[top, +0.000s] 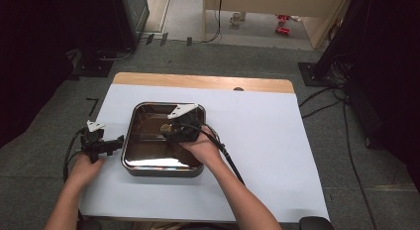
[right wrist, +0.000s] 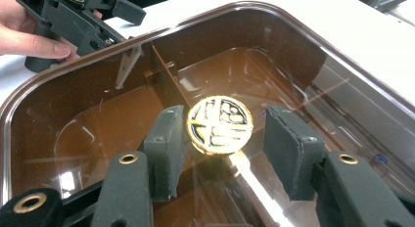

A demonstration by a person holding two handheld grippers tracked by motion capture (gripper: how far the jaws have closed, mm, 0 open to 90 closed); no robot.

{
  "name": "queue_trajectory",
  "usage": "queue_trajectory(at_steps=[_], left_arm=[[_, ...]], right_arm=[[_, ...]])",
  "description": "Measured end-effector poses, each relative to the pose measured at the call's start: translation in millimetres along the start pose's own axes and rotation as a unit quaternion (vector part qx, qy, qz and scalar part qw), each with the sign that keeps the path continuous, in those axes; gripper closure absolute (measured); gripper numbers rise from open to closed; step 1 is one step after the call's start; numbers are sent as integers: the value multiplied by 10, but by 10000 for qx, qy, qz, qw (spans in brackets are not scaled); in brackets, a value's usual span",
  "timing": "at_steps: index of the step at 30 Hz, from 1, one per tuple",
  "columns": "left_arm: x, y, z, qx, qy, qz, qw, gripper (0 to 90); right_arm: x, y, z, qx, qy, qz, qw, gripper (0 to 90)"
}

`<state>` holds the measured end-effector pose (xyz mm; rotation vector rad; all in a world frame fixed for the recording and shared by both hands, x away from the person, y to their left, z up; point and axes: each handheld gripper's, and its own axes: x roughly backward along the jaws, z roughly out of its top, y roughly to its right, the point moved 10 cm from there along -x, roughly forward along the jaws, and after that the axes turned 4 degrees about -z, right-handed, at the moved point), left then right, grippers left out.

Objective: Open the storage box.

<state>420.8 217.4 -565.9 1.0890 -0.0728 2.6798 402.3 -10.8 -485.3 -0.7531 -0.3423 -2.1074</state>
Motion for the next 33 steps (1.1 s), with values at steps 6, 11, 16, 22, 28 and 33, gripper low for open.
queue_trajectory(at_steps=[6, 11, 16, 22, 28, 33], left_arm=[[0, 0, 0, -1, 1, 1, 10000, 118], [0, 0, 0, 0, 2, 1, 10000, 118], [0, 0, 0, -1, 0, 0, 10000, 118], [1, -1, -1, -8, -6, -3, 10000, 118], [1, 0, -1, -5, -5, -7, 10000, 118], [0, 0, 0, -4, -1, -5, 10000, 118]], right_arm=[[-100, -35, 0, 118, -126, -60, 9998, 559], [-108, -29, 5, 171, -201, -131, 9996, 583], [-102, -29, 21, 241, -334, -169, 9990, 587], [-89, -26, 36, 287, -402, -158, 9987, 588], [-16, -29, 103, 316, -309, -143, 9989, 588], [97, -10, 198, 326, -219, -170, 9991, 589]])
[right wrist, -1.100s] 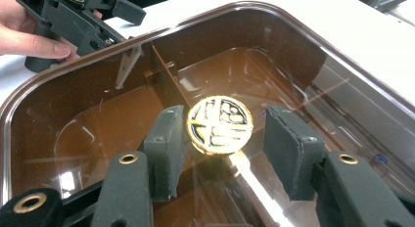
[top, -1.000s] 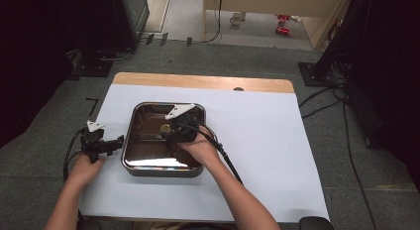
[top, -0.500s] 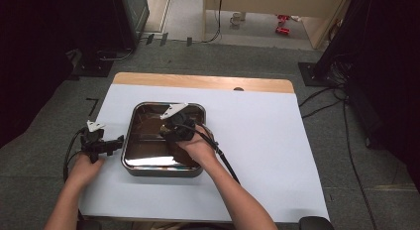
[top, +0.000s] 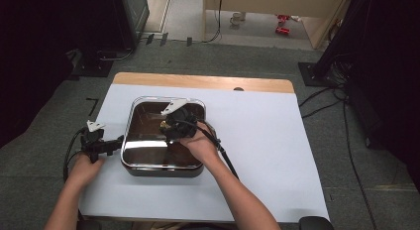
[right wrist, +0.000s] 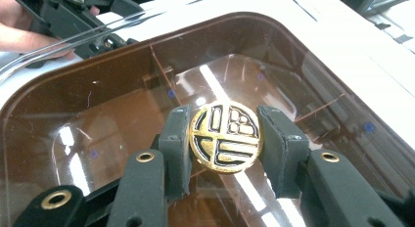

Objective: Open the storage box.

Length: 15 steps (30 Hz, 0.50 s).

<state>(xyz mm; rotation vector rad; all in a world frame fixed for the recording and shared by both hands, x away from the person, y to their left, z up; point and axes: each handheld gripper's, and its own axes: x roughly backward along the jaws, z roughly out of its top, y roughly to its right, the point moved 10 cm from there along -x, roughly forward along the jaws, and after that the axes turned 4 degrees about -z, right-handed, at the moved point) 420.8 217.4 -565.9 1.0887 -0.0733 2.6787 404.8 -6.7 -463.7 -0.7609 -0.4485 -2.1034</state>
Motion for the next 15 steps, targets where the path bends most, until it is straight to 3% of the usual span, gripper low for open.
queue_trajectory(at_steps=[7, 15], left_arm=[[-1, 2, 1, 18, 6, -1, 10000, 118], [2, -1, -2, -4, -13, 0, 10000, 118]], right_arm=[[164, 82, 74, -5, 103, -53, 9999, 589], [315, 344, -36, -138, 68, -259, 9995, 589]])
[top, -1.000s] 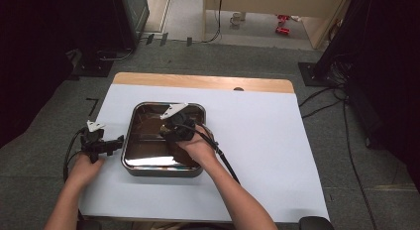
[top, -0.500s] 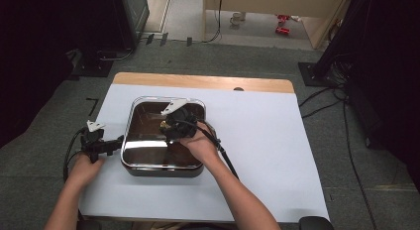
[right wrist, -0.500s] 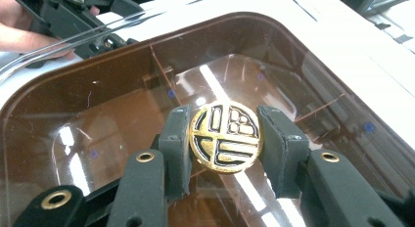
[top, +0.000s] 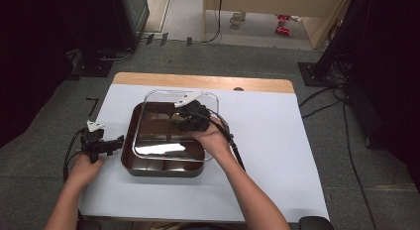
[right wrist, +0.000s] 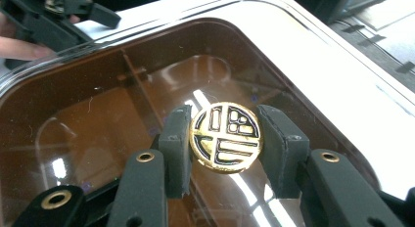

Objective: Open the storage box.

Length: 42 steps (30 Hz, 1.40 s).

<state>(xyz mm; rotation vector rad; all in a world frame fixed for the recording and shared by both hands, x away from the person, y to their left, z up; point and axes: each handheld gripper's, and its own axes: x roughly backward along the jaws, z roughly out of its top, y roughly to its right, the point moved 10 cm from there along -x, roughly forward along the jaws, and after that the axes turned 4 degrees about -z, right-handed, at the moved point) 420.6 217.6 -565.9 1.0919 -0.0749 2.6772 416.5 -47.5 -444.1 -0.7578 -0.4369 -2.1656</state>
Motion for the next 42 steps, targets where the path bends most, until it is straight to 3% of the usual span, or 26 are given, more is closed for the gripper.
queue_trajectory(at_steps=[9, 19, 24, 35, 42], left_arm=[[-2, 1, 2, 8, 14, 3, 10000, 118], [-2, 2, 2, 14, 15, 3, 10000, 118], [-1, 2, 0, 9, 4, 1, 10000, 118], [-2, 2, 1, 8, 8, 1, 10000, 118], [-2, 2, 0, 7, 7, 2, 10000, 118]], right_arm=[[186, 362, -151, -230, 13, -233, 9995, 589], [390, 777, -412, -586, 22, -559, 9967, 589], [499, 964, -534, -604, 4, -778, 9951, 589], [679, 1355, -911, -897, -208, -1120, 9894, 589], [766, 1567, -1151, -1213, -254, -1330, 9833, 588]])
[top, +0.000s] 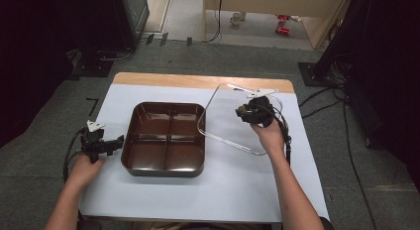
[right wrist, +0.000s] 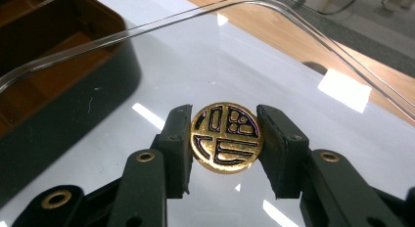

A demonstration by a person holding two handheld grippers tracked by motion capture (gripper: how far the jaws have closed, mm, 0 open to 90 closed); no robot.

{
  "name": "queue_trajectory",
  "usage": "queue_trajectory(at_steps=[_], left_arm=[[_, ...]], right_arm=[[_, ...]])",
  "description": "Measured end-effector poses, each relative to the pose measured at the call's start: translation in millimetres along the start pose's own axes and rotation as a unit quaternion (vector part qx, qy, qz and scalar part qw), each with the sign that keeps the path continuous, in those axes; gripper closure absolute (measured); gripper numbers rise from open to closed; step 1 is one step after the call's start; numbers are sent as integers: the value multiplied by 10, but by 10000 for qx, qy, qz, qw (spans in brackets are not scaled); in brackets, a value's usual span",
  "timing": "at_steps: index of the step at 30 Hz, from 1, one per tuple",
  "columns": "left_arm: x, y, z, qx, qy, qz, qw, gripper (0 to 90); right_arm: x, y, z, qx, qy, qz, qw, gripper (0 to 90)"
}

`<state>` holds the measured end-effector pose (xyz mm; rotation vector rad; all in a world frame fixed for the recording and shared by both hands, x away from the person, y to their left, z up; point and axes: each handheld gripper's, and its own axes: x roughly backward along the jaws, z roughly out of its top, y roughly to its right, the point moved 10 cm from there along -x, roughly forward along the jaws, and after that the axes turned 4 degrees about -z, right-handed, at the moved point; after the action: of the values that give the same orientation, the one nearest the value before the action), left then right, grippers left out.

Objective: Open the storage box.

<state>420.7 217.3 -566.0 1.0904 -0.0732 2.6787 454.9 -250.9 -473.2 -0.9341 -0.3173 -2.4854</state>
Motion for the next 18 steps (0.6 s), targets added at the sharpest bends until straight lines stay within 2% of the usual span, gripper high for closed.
queue_trajectory(at_steps=[5, 9, 14, 18], left_arm=[[0, 0, 0, -1, -1, -1, 10000, 118], [0, 0, 0, -1, 0, 0, 10000, 118], [0, 0, 0, 1, -1, -1, 10000, 118], [0, 0, 0, 2, 1, -2, 10000, 118]], right_arm=[[3, 153, -80, -65, -22, -179, 9998, 588], [-31, 270, -144, -257, -25, -248, 9994, 589], [-125, 396, -249, -464, -116, -369, 9982, 589], [-242, 473, -335, -526, -229, -504, 9971, 588]])
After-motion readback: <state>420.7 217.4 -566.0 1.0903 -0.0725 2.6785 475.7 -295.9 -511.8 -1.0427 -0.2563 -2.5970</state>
